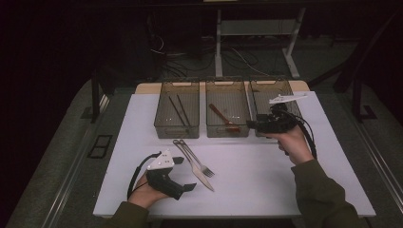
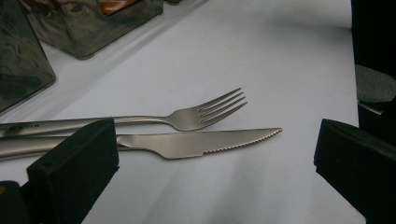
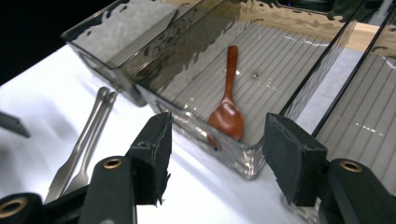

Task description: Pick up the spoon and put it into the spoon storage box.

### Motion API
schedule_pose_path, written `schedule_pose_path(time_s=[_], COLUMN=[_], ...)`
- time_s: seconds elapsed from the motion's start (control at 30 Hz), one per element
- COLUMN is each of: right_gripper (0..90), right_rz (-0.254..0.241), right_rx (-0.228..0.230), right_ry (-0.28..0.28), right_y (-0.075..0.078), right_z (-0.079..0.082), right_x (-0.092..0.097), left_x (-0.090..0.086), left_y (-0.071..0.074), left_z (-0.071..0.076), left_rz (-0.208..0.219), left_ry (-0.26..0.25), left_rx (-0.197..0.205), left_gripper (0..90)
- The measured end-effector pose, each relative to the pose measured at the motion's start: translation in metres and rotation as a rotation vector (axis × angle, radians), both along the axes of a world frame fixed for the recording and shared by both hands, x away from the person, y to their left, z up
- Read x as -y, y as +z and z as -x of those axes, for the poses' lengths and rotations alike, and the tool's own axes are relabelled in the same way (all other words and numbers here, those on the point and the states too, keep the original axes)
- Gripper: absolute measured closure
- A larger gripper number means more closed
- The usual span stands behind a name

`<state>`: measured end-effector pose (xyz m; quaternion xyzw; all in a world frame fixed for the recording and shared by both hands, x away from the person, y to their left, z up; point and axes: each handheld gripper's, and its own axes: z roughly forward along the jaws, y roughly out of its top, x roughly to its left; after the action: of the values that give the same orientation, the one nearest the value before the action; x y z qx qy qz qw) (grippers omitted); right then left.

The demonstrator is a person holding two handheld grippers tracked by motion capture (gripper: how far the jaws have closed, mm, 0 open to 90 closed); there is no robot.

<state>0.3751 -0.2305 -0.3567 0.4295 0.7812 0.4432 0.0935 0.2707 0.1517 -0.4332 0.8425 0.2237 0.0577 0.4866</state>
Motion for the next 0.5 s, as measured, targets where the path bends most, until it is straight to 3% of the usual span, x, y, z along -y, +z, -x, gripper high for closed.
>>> schedule_pose_path(time_s=[0.27, 0.5], right_gripper=[40.8, 39.9], right_rz=[-0.02, -0.004], right_rx=[0.006, -0.006], right_ry=[0.033, 0.066], right_y=[-0.009, -0.02], right_z=[0.025, 0.044], right_x=[0.011, 0.018], left_x=[0.0, -0.002], left_y=[0.0, 0.001], left_z=[0.0, 0.0], left_rz=[0.001, 0.003], left_ry=[0.001, 0.007], left_rx=[0.001, 0.001], left_gripper=[0.0, 0.0])
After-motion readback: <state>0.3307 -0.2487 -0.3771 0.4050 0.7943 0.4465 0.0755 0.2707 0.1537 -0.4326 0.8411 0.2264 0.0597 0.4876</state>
